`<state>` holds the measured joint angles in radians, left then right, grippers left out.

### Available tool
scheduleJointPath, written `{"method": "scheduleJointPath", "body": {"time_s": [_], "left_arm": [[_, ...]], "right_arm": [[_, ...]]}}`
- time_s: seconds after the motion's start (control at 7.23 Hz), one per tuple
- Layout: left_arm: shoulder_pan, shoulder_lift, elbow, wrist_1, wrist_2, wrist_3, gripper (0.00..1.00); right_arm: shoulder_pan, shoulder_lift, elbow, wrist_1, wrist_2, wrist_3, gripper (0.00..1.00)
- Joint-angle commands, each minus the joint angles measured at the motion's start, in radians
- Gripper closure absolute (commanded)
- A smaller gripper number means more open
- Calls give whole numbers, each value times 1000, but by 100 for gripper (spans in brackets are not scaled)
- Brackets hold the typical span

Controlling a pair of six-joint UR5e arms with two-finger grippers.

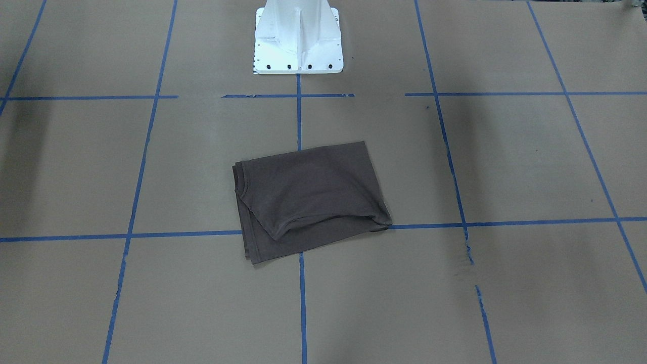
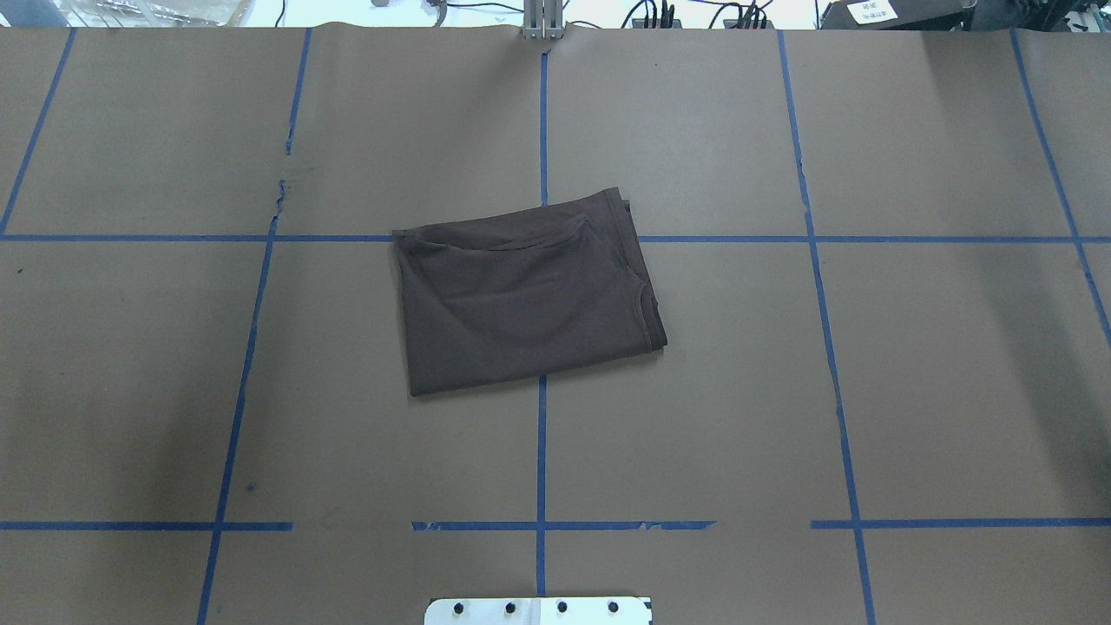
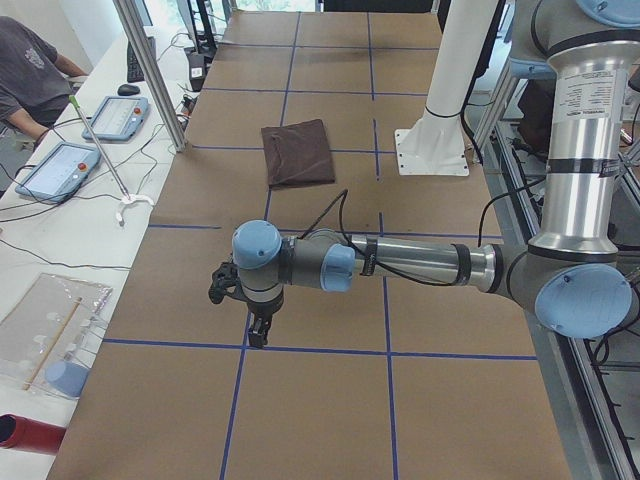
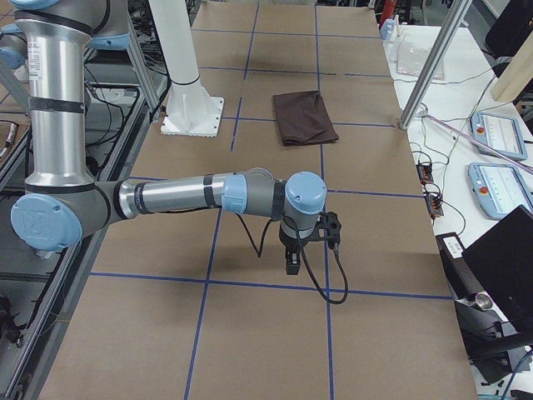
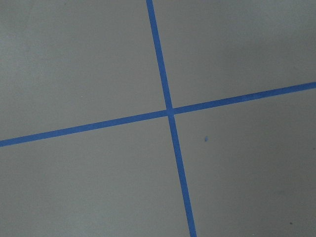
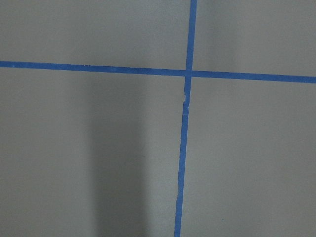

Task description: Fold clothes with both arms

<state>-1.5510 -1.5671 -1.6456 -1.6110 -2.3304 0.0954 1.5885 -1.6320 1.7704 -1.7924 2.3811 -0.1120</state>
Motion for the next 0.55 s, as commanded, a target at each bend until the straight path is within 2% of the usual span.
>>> {"method": "scheduleJointPath", "body": {"time_s": [0.0, 0.42], "left_arm": [[0, 1, 1, -3, 2, 3, 0], [0, 1, -5, -1, 5, 4, 0]], "right_arm": [[1, -57, -26, 54, -8, -2, 0], [2, -52, -22, 79, -8, 46, 0]]}}
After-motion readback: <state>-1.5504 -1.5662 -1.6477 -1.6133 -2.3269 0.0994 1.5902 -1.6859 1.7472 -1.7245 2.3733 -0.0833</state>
